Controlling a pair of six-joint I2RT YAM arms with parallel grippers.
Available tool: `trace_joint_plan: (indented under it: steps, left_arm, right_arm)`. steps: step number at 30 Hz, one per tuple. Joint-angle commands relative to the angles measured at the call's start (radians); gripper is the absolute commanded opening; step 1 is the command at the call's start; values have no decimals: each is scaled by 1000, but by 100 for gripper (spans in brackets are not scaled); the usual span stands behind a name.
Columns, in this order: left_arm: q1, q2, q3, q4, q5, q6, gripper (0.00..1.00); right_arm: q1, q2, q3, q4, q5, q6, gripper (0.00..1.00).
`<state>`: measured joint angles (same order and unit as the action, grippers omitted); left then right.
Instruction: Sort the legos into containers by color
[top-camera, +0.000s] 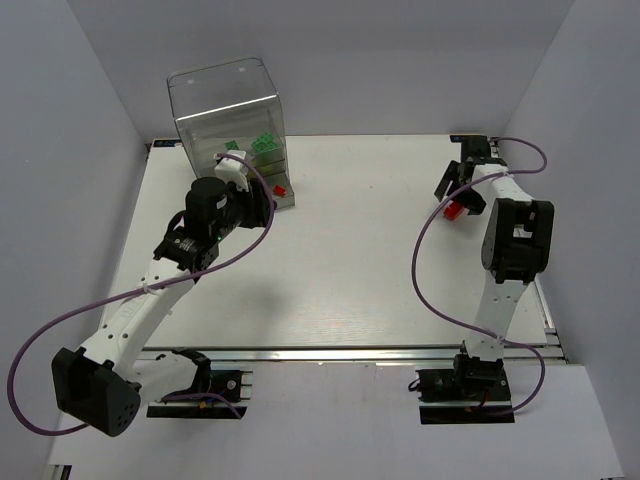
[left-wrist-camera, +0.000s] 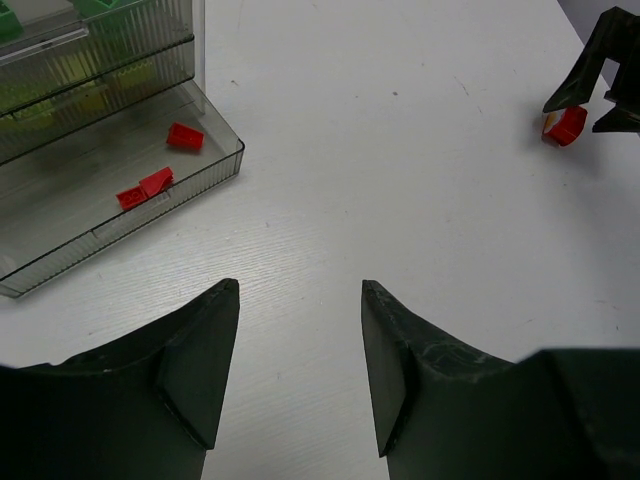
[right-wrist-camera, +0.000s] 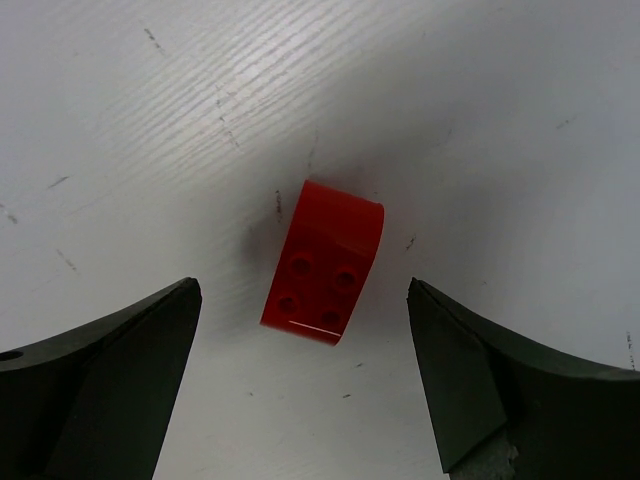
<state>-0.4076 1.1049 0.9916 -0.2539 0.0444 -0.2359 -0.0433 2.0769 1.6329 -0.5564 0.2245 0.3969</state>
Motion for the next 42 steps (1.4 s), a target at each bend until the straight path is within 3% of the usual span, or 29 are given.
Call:
trace_joint_plan:
  steps: [1, 5, 8, 14, 16, 19, 21, 23, 24, 26, 29, 36, 42]
  left_arm:
    - [6, -30, -7, 8, 5, 7, 62]
    - [6, -27, -7, 10, 3, 7, 62]
    - [6, -25, -10, 10, 0, 7, 62]
    - [6, -20, -13, 10, -9, 6, 62]
    - [6, -20, -13, 12, -14, 7, 62]
    - [15, -26, -13, 12, -24, 7, 62]
    - [15, -36, -18, 16, -29, 9, 62]
    - [15, -59, -31, 28, -80, 6, 62]
    - [15, -68, -39, 34, -95, 4, 62]
    - [15, -103, -56, 50, -138, 1, 62]
    - [15, -164, -97, 88, -198, 0, 61]
    - [15, -298, -183, 169, -314, 12, 62]
    - [15, -327, -202, 194, -348, 24, 64]
  right_arm:
    - [5, 17, 39, -22, 87, 40, 89]
    - [3, 43, 28, -20, 85, 46, 85]
    - [2, 54, 31, -20, 65, 43, 72]
    - [13, 8, 36, 25, -10, -29, 9]
    - [25, -41, 4, 87, -42, -70, 0]
    - [82, -105, -25, 165, -212, -205, 0]
    - [155, -129, -24, 181, -426, -367, 0]
    - [216, -138, 8, 150, -619, -479, 0]
    - [267, -132, 28, 126, -679, -606, 0]
    - [350, -104, 99, 63, -743, -711, 0]
    - [504, -48, 200, 7, -734, -958, 0]
    - [664, 150, 499, 9, -602, -1228, 0]
    - [766, 248, 498, 253, -413, -1409, 0]
